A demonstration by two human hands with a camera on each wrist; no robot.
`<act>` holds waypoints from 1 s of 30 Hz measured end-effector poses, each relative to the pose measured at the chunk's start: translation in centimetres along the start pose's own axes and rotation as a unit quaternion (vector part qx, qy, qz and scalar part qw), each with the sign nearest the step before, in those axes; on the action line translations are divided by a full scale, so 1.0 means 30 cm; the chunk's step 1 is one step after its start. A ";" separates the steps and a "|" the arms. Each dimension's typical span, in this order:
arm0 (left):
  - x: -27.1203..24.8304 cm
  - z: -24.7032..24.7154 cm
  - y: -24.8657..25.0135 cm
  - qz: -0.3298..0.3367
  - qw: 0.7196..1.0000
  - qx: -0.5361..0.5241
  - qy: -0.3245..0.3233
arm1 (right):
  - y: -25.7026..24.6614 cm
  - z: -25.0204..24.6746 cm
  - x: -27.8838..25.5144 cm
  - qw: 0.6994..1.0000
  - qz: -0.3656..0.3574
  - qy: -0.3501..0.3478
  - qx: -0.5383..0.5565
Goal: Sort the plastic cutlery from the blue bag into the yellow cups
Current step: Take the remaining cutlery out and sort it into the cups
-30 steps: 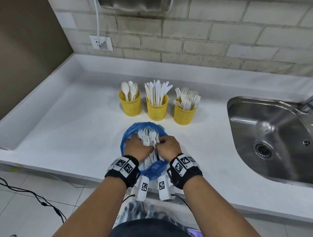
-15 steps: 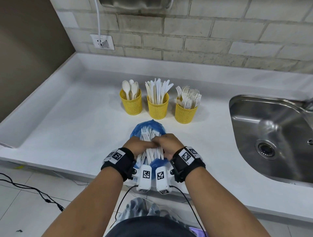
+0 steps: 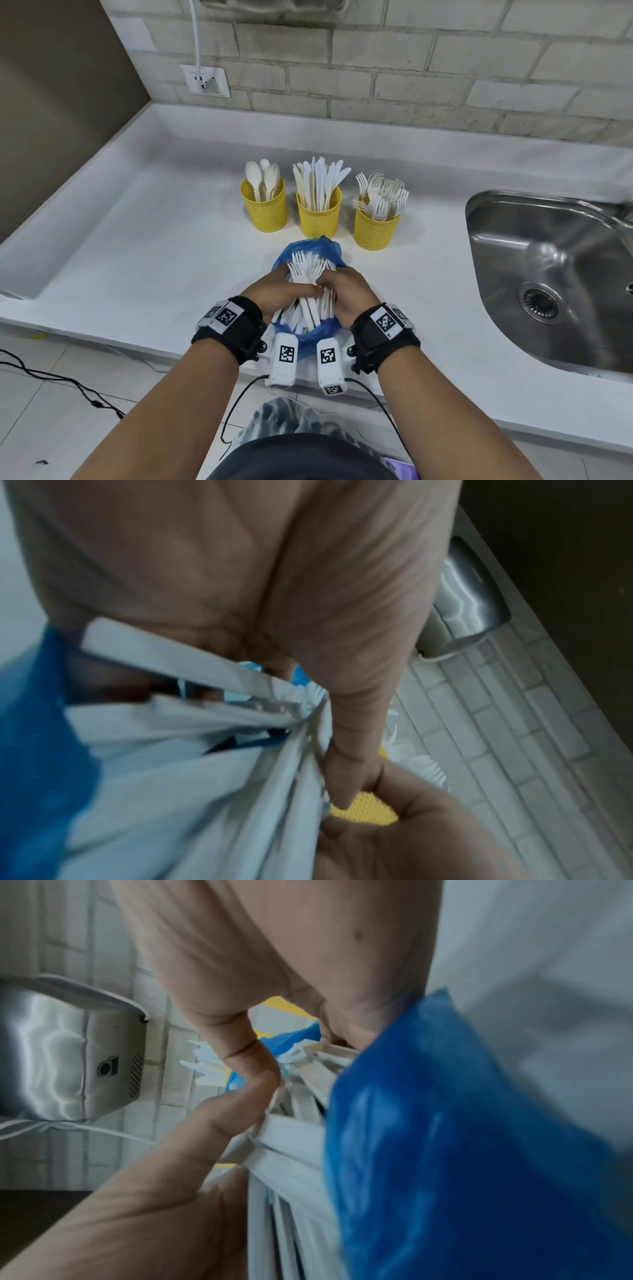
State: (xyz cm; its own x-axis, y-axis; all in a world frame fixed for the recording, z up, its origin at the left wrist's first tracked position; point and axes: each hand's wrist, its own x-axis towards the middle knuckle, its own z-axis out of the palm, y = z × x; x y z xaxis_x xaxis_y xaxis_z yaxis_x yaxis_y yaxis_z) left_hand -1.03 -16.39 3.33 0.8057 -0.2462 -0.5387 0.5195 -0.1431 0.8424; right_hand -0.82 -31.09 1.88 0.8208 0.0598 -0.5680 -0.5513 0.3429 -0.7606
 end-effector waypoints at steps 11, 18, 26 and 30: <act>0.014 0.029 -0.006 0.015 0.999 -0.052 -0.009 | -0.018 0.035 0.014 0.994 0.076 -0.011 0.077; 0.028 0.024 -0.017 0.035 0.994 -0.049 0.093 | 0.023 0.062 0.045 0.993 0.064 0.051 0.081; 0.033 0.034 -0.010 0.050 0.993 -0.007 0.103 | 0.008 0.062 0.031 0.997 0.051 0.024 0.054; 0.030 0.015 -0.005 0.035 0.995 0.000 0.097 | 0.012 0.045 0.015 0.998 0.051 0.040 -0.006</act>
State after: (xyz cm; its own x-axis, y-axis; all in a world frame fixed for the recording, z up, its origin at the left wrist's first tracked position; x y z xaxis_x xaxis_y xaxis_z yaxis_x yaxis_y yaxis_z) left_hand -0.52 -17.02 2.72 0.8799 -0.0669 -0.4705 0.4596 -0.1324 0.8782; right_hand -0.45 -29.66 1.76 0.7455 0.0182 -0.6663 -0.6340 0.3278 -0.7004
